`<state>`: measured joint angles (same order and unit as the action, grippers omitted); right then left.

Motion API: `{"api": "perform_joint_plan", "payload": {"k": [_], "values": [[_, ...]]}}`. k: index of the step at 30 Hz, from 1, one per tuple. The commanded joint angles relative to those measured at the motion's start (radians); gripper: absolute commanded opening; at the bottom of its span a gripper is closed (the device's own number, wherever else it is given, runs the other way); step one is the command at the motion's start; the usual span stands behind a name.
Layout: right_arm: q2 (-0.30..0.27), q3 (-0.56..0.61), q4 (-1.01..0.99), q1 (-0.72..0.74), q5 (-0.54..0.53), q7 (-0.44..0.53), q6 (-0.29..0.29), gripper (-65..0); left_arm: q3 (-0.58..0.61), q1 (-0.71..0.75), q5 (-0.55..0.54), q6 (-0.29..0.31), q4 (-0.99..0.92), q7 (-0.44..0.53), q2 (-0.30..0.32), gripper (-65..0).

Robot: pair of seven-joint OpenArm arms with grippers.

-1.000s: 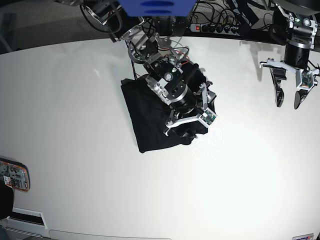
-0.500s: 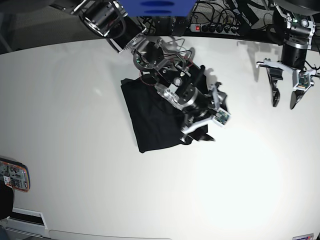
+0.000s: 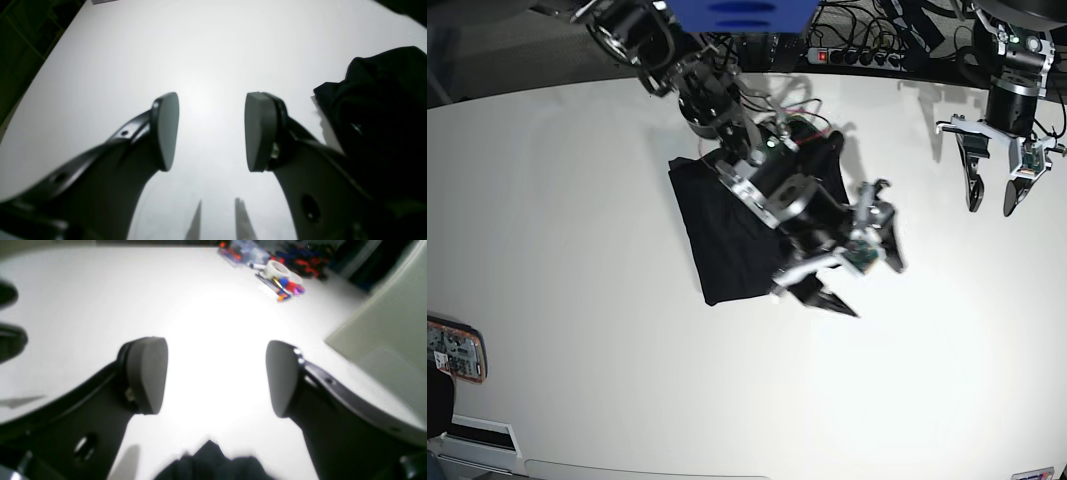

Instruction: Fold the T-shirt properly

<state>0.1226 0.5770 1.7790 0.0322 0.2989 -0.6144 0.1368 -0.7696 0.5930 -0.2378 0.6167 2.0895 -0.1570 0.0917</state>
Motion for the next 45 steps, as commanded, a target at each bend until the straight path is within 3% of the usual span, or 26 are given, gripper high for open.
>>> {"api": "perform_joint_plan", "payload": {"k": [1,17,25,30,36,45], "values": [[0.002,-0.009,0.023,-0.010,0.004,0.012,-0.001,-21.1,-0.001,0.002,-0.015,-0.005,0.015,0.030,0.007,-34.9],[-0.120,-0.016,-0.115,-0.054,0.003,0.014,-0.001,-21.1,-0.008,0.005,-0.013,-0.005,0.007,0.030,0.010,-34.9],[-0.146,-0.016,-0.135,-0.059,0.003,0.015,-0.001,-21.1,-0.006,0.002,-0.013,-0.005,0.006,0.030,0.012,-34.9],[-0.146,-0.051,-0.213,-0.053,0.003,0.018,-0.001,-21.1,-0.006,0.003,-0.013,-0.005,0.004,0.030,0.012,-34.9],[-0.145,-0.113,-0.284,-0.053,0.003,0.093,-0.001,-21.1,-0.006,0.003,-0.013,-0.005,0.004,0.030,0.012,-34.9],[-0.145,-0.127,-0.279,-0.058,0.003,0.092,-0.001,-21.1,-0.006,0.003,-0.013,-0.005,0.004,0.030,0.012,-34.9]]}}
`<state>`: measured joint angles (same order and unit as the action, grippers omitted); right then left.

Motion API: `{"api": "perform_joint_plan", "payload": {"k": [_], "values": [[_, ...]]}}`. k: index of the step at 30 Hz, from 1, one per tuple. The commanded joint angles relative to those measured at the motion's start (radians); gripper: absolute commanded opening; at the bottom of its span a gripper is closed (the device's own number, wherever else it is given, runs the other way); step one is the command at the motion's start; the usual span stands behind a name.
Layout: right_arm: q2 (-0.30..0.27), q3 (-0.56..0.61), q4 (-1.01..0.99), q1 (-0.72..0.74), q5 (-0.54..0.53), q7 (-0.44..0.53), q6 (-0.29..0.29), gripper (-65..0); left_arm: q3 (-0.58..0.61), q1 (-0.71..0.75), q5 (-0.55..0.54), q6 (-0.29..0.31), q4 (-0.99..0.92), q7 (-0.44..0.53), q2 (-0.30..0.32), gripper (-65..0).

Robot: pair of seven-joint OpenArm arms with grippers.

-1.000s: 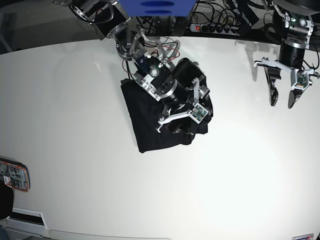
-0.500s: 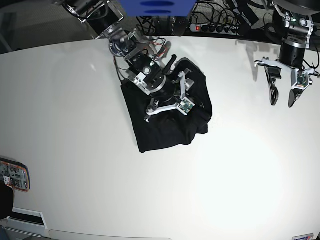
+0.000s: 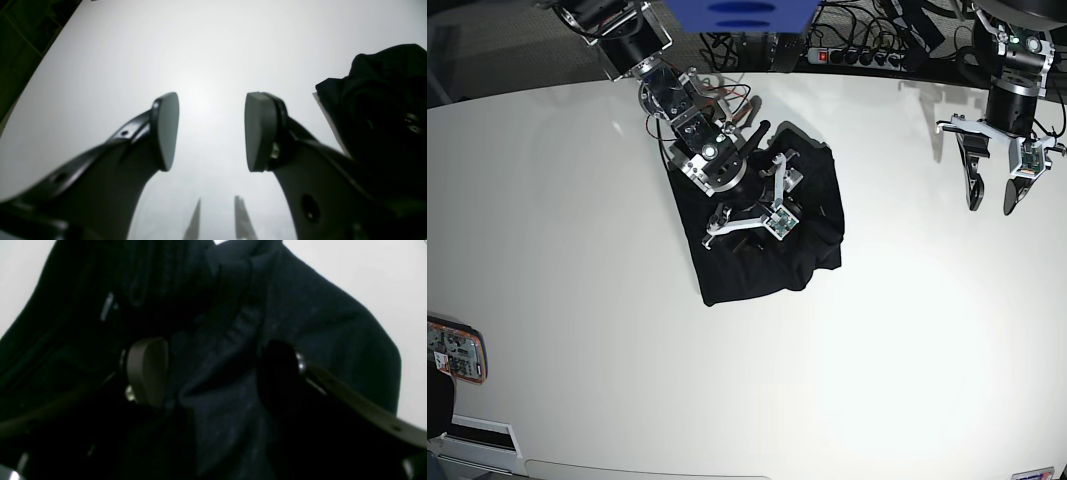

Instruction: Fold the T-shirt properly

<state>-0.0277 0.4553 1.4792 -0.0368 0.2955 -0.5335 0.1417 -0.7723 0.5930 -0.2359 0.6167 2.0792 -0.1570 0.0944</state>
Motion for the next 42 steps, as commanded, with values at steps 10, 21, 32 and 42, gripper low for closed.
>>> {"api": "perform_joint_plan", "payload": {"k": [10,21,32,42], "values": [[0.010,-0.003,0.019,0.016,0.008,0.010,-0.006,-21.1,-0.005,0.003,-0.015,-0.005,0.014,0.030,0.008,-34.9],[0.058,0.001,0.008,0.050,0.008,0.010,-0.006,-21.1,-0.031,-0.003,-0.015,-0.005,0.016,0.030,0.009,-34.9],[0.105,0.004,-0.071,0.150,0.008,0.010,-0.006,-21.1,-0.088,-0.002,-0.015,-0.005,0.016,0.030,0.011,-34.9],[0.167,0.052,-0.173,0.171,0.009,0.010,-0.006,-21.1,-0.089,0.000,-0.015,-0.005,0.014,0.030,0.011,-34.9]]}}
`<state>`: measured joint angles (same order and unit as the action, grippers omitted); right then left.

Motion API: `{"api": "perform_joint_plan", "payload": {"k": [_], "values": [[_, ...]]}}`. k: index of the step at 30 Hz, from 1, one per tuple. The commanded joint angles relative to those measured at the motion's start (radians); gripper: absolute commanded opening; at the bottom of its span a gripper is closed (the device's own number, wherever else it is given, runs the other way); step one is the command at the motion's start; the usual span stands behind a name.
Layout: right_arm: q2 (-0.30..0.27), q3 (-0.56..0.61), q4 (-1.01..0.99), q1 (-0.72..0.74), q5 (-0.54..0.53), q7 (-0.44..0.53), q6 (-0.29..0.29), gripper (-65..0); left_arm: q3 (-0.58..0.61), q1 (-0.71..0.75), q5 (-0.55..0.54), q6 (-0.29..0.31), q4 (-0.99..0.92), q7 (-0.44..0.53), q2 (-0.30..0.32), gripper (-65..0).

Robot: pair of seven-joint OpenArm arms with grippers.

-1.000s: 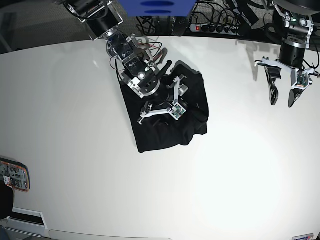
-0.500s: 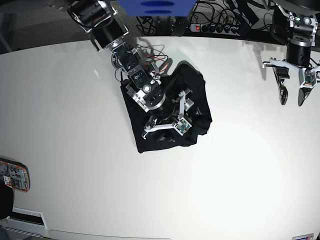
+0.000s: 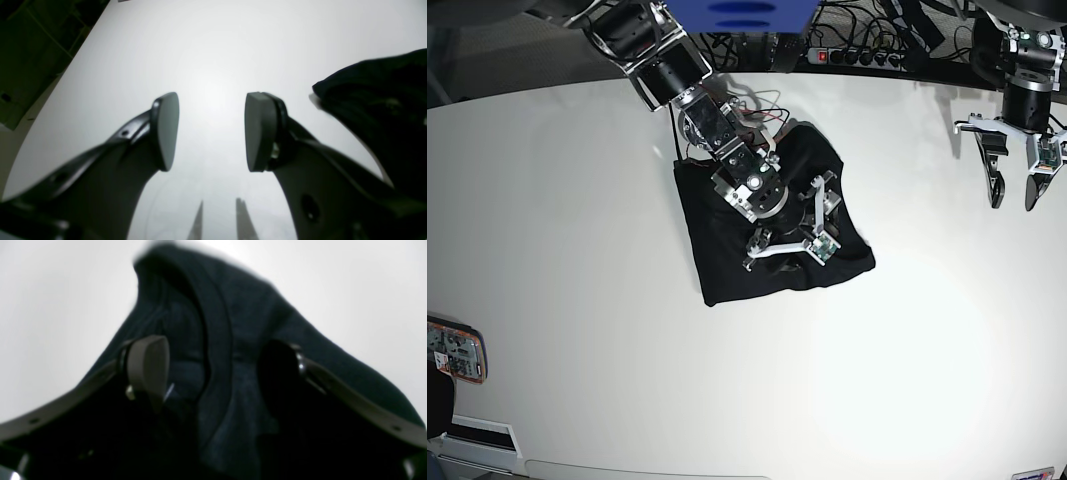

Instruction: Fold the T-shirt properly

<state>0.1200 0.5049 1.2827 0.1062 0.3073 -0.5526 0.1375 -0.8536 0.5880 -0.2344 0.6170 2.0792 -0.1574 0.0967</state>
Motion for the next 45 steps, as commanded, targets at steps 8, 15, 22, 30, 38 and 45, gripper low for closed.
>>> {"api": "perform_joint_plan", "payload": {"k": [8,15,22,30,38,45], "values": [[0.017,0.013,0.147,0.023,-0.004,-0.016,-0.002,-21.1,0.067,0.008,-0.016,-0.006,0.013,0.029,0.002,-34.9],[0.014,0.008,0.349,0.028,-0.006,-0.086,0.000,-21.1,0.216,0.010,-0.016,-0.006,0.017,0.029,0.001,-35.0],[0.013,-0.165,0.300,0.030,-0.009,-0.086,0.004,-21.1,0.485,0.068,0.048,-0.007,0.017,0.029,0.005,-35.0],[0.013,-0.239,0.094,0.209,-0.009,-0.086,0.004,-21.1,0.810,0.048,0.359,-0.193,0.011,0.029,0.008,-35.0],[0.013,-0.289,-0.054,0.289,-0.009,-0.082,0.004,-21.1,0.882,-0.007,0.415,-0.234,-0.084,-0.083,0.008,-35.0],[0.016,-0.354,-0.220,0.370,-0.009,-0.076,0.004,-21.1,0.891,-0.006,0.421,-0.234,-0.148,-0.081,0.007,-35.0]]}}
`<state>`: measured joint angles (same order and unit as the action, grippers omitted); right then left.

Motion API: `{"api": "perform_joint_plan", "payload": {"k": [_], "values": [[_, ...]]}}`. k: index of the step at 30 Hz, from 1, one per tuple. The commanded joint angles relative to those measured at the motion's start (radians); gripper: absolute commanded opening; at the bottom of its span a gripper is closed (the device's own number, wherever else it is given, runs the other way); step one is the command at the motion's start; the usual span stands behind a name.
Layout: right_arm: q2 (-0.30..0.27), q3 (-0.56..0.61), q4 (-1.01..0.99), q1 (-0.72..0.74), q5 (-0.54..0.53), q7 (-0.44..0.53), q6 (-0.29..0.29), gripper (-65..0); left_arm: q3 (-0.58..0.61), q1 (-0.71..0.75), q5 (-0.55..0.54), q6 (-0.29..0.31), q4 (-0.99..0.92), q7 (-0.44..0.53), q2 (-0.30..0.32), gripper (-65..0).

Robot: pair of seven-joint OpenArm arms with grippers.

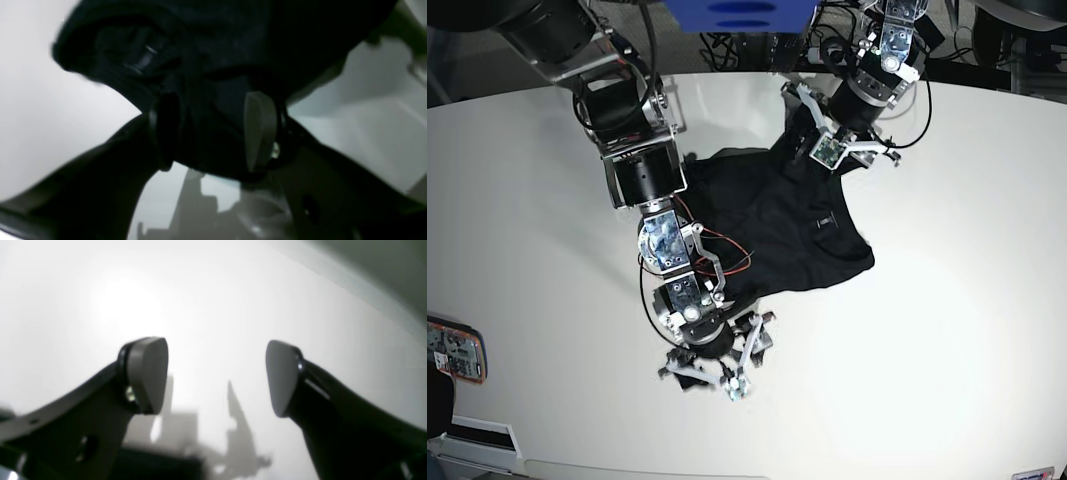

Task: Fold the T-shirt properly
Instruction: 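Grasp the bundle edges with both grippers and lift them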

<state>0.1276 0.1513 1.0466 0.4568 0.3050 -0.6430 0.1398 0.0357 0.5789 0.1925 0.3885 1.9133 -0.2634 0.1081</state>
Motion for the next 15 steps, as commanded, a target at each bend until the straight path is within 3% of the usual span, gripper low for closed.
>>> {"api": "perform_joint_plan", "payload": {"k": [1,9,15], "values": [[0.008,0.000,-0.006,0.032,-0.007,0.015,0.002,-21.1,0.002,0.003,-0.006,-0.006,0.008,0.025,-0.005,-35.0],[0.008,0.000,-0.113,0.056,-0.007,0.073,0.004,-21.1,-0.040,0.003,-0.004,-0.006,-0.010,0.022,0.009,-35.0],[0.002,0.000,-0.047,0.047,-0.007,0.093,0.004,-21.1,-0.161,-0.012,-0.011,-0.006,-0.018,0.022,0.026,-35.0]]}}
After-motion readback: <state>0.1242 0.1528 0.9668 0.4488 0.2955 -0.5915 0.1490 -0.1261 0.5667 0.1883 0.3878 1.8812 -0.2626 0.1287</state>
